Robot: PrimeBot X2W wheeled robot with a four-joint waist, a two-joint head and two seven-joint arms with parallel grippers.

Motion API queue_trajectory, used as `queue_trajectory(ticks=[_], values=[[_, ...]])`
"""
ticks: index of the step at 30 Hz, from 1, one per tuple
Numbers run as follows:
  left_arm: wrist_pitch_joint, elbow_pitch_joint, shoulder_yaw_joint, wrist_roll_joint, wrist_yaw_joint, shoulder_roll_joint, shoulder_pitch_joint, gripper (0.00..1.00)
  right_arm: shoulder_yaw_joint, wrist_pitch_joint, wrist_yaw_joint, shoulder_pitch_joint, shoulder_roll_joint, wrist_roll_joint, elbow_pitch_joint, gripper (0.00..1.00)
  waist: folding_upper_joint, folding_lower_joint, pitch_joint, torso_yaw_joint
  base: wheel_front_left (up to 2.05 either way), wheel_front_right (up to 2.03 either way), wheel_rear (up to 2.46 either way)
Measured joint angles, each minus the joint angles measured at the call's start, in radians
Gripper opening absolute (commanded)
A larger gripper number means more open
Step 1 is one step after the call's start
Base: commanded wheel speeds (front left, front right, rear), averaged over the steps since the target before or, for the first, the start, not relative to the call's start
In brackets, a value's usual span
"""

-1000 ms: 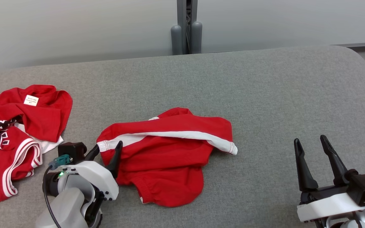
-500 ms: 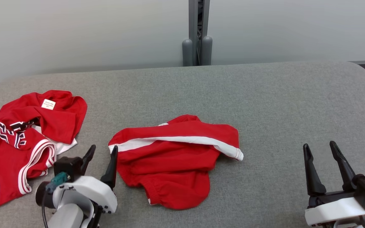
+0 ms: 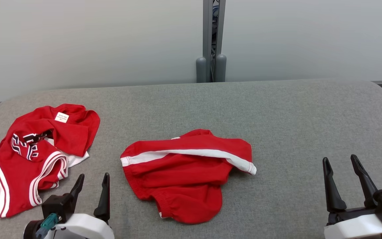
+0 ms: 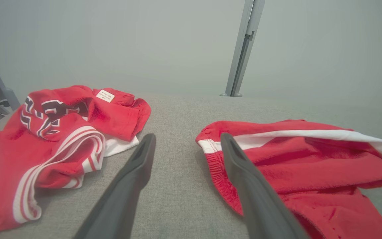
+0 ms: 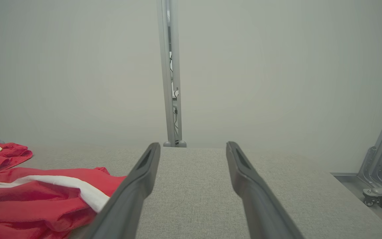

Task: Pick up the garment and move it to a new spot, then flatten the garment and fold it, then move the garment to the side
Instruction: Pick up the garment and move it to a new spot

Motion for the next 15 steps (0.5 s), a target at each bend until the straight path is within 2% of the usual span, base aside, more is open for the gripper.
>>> queue_trajectory(ticks=[15], values=[[0.0,-0.082,0.081,0.046,0.007,-0.031,0.111,1.0,-0.006,0.0,0.0,0.052,0.0,0.004,-0.026,1.0,0.0,0.0,-0.033,0.006,0.0,0.0,0.0]])
